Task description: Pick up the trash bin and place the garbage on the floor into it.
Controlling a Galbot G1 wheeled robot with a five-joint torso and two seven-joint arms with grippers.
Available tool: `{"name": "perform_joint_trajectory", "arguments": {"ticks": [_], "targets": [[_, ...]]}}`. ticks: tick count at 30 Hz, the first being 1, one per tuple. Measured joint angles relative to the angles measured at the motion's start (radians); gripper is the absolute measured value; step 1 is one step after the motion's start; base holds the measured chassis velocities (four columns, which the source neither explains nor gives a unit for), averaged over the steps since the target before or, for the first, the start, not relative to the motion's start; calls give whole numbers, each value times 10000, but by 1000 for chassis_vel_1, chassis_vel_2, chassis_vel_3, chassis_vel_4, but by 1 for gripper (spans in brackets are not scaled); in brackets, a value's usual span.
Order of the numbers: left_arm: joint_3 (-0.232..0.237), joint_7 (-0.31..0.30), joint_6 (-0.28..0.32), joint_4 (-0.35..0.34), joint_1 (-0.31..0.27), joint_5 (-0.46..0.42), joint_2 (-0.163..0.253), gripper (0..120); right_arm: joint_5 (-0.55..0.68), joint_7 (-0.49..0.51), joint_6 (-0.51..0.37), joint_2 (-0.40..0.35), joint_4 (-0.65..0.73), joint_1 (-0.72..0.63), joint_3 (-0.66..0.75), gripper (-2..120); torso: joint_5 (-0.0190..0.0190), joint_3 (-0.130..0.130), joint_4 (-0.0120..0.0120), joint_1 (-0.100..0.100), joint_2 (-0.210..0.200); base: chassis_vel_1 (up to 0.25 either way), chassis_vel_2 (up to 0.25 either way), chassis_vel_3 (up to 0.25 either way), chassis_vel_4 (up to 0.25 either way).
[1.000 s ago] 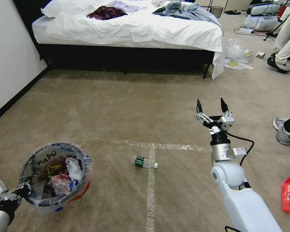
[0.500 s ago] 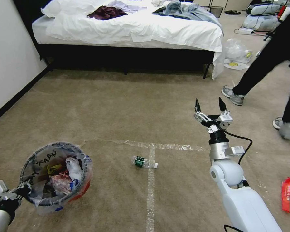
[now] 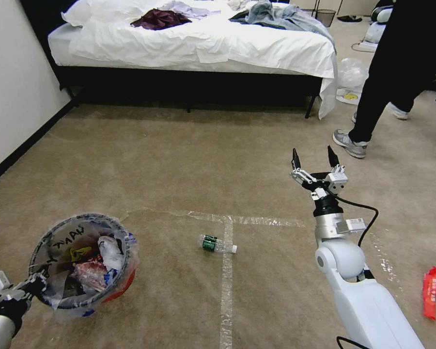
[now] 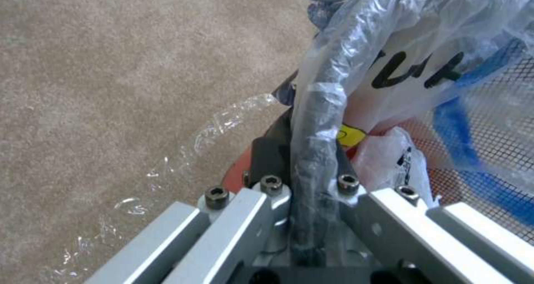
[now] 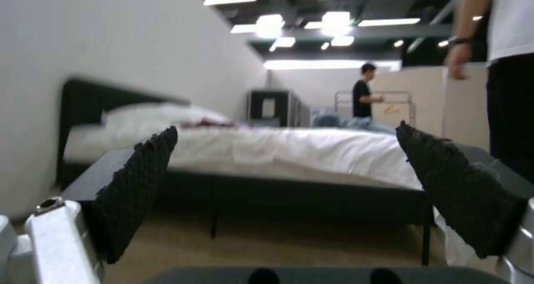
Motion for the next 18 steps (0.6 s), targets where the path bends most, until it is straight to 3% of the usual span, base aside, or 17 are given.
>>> {"name": "perform_joint_trajectory", "arguments": {"ticks": [3, 4, 6, 7, 9, 10, 12, 13, 14, 15, 16, 18], "targets": [[-6, 1, -6, -58, 35, 27, -41, 0, 252, 625, -1698, -801, -253, 656, -1082, 100, -3, 0, 0, 0, 0, 0, 0, 0, 0], [-6, 1, -6, -58, 35, 27, -41, 0, 252, 625, -1698, -801, -253, 656, -1082, 100, -3, 0, 0, 0, 0, 0, 0, 0, 0], [-1, 6, -7, -111, 24, 35, -85, 0, 544, 964, -3083, -1172, -536, 1092, -1882, 100, 5, 1, 3, 0, -1, 0, 0, 0, 0], [-1, 6, -7, -111, 24, 35, -85, 0, 544, 964, -3083, -1172, -536, 1092, -1882, 100, 5, 1, 3, 0, -1, 0, 0, 0, 0], [52, 5, -9, -127, -35, 41, -76, 0, 1329, 1084, -4731, -1509, -641, 1419, -2447, 100, 1, 1, 6, 0, 0, 0, 0, 0, 0], [52, 5, -9, -127, -35, 41, -76, 0, 1329, 1084, -4731, -1509, -641, 1419, -2447, 100, 1, 1, 6, 0, 0, 0, 0, 0, 0], [176, -15, -2, -39, -198, 21, 51, 0, 2223, 815, -6918, -1895, -609, 1674, -2817, 100, 1, 0, -7, 0, 0, 0, 0, 0, 0], [176, -15, -2, -39, -198, 21, 51, 0, 2223, 815, -6918, -1895, -609, 1674, -2817, 100, 1, 0, -7, 0, 0, 0, 0, 0, 0], [227, -17, 8, 19, -220, 20, 91, 0, 2474, 441, -7975, -2002, -602, 1805, -2922, 100, -1, 1, -5, 0, 0, 0, 0, 0, 0], [227, -17, 8, 19, -220, 20, 91, 0, 2474, 441, -7975, -2002, -602, 1805, -2922, 100, -1, 1, -5, 0, 0, 0, 0, 0, 0], [244, 0, 12, 48, -202, 30, 97, 0, 2589, -146, -8762, -2037, -786, 2065, -3166, 100, -2, 1, -3, 0, -1, 0, 0, 0, 0], [240, 14, 8, 48, -177, 36, 85, 0, 2590, -548, -9071, -2039, -1010, 2304, -3409, 100, 0, 0, 2, 0, -1, 0, 0, 0, 0]]}}
